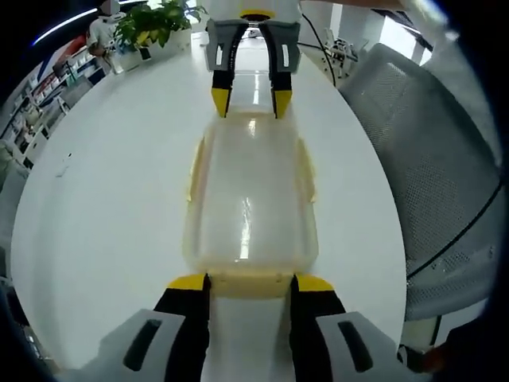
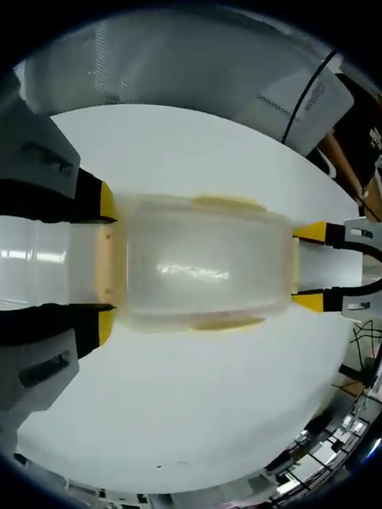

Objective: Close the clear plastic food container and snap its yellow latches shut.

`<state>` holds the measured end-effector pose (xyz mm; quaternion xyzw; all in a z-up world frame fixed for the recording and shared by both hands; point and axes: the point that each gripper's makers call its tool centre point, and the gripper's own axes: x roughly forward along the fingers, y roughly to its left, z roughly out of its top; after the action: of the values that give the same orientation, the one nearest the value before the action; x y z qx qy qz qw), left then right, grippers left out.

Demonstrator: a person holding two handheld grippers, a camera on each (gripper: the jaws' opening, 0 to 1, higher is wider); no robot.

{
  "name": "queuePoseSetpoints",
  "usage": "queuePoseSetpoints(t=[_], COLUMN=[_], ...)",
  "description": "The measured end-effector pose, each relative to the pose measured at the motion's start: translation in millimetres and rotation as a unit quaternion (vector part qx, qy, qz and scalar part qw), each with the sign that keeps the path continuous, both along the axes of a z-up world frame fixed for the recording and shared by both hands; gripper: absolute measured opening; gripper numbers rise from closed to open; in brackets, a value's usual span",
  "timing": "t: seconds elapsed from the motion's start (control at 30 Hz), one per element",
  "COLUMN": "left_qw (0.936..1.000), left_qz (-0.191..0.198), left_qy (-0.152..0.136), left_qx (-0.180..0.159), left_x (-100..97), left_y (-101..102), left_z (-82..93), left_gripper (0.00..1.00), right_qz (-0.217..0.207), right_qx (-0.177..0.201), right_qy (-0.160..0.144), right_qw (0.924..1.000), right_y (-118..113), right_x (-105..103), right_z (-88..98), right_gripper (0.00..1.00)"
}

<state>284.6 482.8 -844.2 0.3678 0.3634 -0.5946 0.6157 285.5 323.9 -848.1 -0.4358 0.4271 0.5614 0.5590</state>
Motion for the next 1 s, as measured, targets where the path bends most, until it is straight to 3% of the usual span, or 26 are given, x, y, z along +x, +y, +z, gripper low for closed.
queuePoseSetpoints(t=[0.4,0.73,0.9,1.0], left_qw=[0.9997,0.9967,0.9963,0.9964], left_qz=[-0.005,0.006,0.015,0.014], left_qy=[0.001,0.009,0.023,0.016], left_qx=[0.022,0.081,0.081,0.082], left_x=[0.3,2.4,-3.0,-2.7], left_y=[-0.3,16.9,19.4,19.4], left_z=[0.0,-1.3,6.6,14.7], left_gripper=[0.33,0.33,0.33,0.33], right_qz=[-0.008,-0.003,0.005,0.005], right_qx=[-0.028,0.009,0.021,0.034], right_qy=[0.004,0.008,0.015,0.025], right_qw=[0.9996,0.9999,0.9997,0.9991], right_y=[-2.7,13.7,17.1,17.7], right_x=[-1.1,-2.3,-3.8,-4.6], right_z=[-0.5,8.2,15.6,22.4], right_gripper=[0.35,0.35,0.35,0.35])
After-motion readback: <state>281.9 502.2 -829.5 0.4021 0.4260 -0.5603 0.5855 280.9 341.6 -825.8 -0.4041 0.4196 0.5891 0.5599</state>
